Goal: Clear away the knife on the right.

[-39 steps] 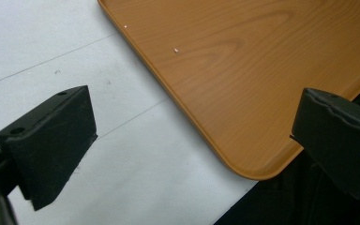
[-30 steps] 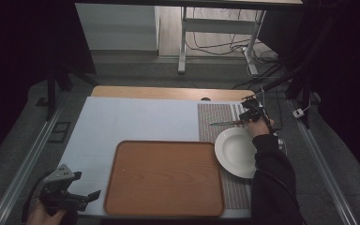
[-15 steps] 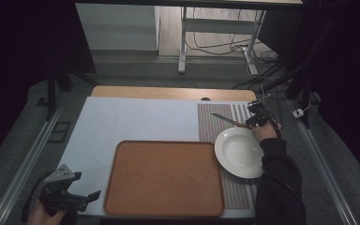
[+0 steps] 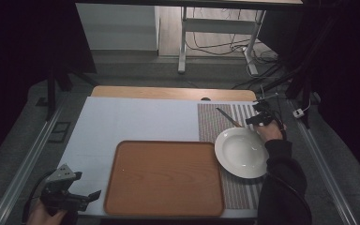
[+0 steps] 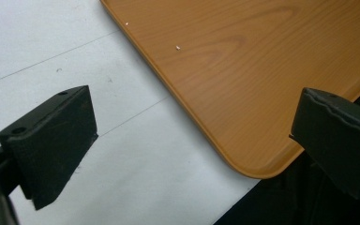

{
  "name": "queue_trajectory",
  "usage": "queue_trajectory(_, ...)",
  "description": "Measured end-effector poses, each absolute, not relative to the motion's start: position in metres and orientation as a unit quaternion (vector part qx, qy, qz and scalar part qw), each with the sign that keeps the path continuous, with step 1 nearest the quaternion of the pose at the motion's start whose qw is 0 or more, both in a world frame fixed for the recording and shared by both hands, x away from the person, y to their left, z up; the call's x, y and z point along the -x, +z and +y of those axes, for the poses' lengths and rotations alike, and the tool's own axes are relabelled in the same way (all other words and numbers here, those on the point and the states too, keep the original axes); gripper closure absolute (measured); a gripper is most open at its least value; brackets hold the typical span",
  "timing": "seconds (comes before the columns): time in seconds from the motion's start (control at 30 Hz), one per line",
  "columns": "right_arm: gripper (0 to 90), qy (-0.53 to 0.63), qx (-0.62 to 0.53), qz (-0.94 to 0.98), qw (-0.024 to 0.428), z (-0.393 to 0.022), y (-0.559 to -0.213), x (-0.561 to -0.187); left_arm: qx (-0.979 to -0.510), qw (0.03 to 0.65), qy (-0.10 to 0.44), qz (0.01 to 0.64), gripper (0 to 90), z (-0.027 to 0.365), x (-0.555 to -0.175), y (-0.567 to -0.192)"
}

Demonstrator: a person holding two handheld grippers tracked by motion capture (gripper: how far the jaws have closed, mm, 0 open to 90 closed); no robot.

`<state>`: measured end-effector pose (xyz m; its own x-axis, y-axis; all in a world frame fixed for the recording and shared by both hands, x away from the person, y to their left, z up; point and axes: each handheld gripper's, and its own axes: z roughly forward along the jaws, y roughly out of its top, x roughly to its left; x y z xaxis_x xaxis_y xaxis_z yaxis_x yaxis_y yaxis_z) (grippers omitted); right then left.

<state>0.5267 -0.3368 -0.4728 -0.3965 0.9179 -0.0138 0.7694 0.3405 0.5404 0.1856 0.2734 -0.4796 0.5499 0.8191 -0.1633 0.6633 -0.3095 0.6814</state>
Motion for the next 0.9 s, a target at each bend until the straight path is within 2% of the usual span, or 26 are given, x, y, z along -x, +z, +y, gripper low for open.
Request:
queue_trajectory(0.17,17.0,0.231,-0.521,0.805,0.162,-0.322,-0.471,-0.531,-0.803,0.362,0.108,0.461,0.8,0.273,-0.186,-0.48)
queue_trajectory(0.27,6.9,0.227,-0.517,0.806,0.177,-0.313,-0.472,-0.534,-0.804,0.361,0.109,0.46,0.9,0.273,-0.186,-0.48)
queue_trajectory(0.33,1.9,0.234,-0.511,0.81,0.165,-0.307,-0.474,-0.536,-0.804,0.361,0.109,0.46,0.8,0.273,-0.186,-0.48)
queue_trajectory(0.77,0.0,0.196,-0.519,0.819,0.143,-0.295,-0.5,-0.547,-0.805,0.36,0.111,0.459,0.8,0.272,-0.185,-0.48)
queue_trajectory(0.9,8.6,0.187,-0.506,0.829,0.144,-0.296,-0.505,-0.547,-0.805,0.36,0.111,0.459,0.8,0.272,-0.185,-0.48)
